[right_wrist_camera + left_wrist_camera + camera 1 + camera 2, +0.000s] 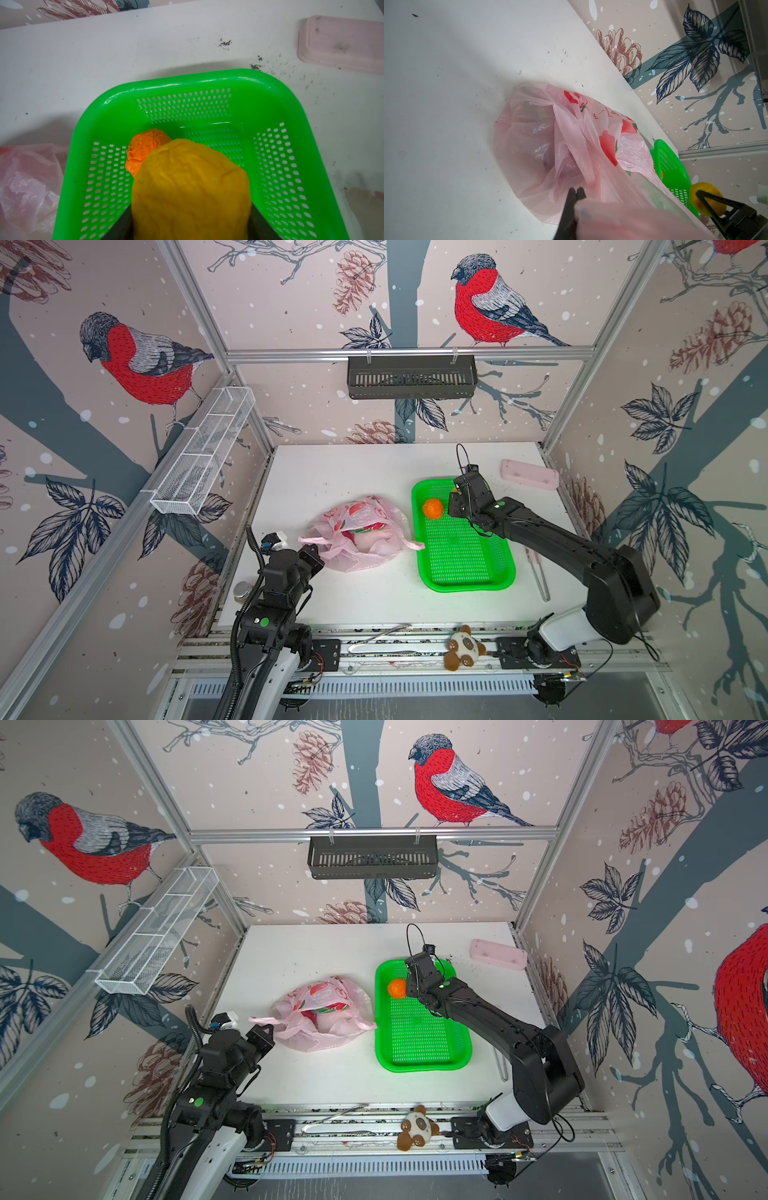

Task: Untie the knot of the plastic bag and take out the fruit
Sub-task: 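Lower the yellow fruit into the green basket and open the right gripper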

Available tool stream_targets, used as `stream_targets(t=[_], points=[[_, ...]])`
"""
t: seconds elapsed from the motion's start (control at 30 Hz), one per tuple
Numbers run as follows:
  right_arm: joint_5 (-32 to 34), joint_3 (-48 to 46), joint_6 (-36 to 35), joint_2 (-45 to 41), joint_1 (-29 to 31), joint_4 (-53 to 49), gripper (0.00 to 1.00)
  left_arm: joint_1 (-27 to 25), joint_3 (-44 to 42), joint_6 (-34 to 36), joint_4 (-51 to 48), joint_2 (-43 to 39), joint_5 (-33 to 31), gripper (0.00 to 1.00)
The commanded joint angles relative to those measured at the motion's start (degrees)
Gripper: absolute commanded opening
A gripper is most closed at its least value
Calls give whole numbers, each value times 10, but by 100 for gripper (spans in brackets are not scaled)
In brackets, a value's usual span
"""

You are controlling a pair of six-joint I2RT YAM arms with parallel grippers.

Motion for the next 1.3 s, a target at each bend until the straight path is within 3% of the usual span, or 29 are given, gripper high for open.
stream_targets(t=[0.0, 0.5, 1.03, 1.27], points=[[-26, -5, 2, 24, -16, 33, 49, 1, 5, 2, 8, 2, -8, 0], [-48, -10, -4, 138, -54, 91, 53, 1, 8, 2, 14, 7, -7, 0], [-47, -1, -8, 174, -61, 96, 81, 1, 0, 0, 18, 10, 2, 0], [-35, -4, -6, 138, -50, 77, 87, 1, 16, 4, 7, 10, -1, 0]])
